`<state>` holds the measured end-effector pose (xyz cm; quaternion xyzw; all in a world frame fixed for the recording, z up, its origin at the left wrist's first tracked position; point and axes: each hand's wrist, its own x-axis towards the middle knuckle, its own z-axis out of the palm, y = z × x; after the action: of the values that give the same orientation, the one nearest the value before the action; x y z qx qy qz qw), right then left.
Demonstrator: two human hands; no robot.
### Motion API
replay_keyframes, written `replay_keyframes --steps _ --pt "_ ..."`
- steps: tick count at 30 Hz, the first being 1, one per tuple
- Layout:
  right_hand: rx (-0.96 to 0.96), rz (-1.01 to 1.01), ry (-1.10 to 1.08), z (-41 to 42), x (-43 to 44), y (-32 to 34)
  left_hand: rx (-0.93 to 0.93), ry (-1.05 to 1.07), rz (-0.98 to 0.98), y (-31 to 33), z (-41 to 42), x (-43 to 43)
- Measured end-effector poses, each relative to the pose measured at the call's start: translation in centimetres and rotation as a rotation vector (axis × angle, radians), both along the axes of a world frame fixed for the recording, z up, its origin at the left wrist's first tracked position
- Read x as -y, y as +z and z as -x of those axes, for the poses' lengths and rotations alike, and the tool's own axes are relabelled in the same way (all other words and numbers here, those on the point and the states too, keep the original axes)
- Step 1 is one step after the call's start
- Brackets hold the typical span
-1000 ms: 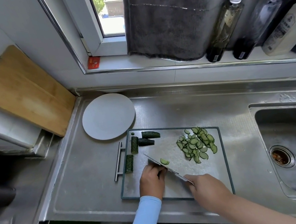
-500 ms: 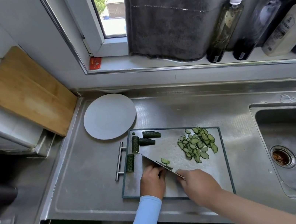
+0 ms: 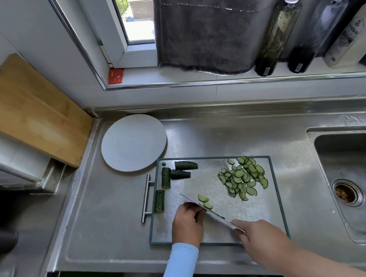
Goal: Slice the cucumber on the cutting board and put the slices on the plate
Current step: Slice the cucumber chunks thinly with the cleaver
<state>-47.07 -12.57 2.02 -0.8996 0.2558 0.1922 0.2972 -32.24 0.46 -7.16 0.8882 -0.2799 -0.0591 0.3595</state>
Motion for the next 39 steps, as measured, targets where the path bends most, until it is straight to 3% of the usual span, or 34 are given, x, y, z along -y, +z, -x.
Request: replay_keyframes --steps 14,27,39 --pt "-0.032 -0.054 -0.004 -5.0 -0.9 -0.8 0.071 -0.03 0.038 -0.9 0.4 -0.5" --pt "0.042 0.009 0.017 -1.3 -0.5 -0.6 0.065 0.005 0.032 -0.8 0.1 -0.4" --pt "-0.029 -0.067 -0.017 -2.1 -0.3 -0.4 0.062 -0.003 0.064 -0.9 0.0 -0.5"
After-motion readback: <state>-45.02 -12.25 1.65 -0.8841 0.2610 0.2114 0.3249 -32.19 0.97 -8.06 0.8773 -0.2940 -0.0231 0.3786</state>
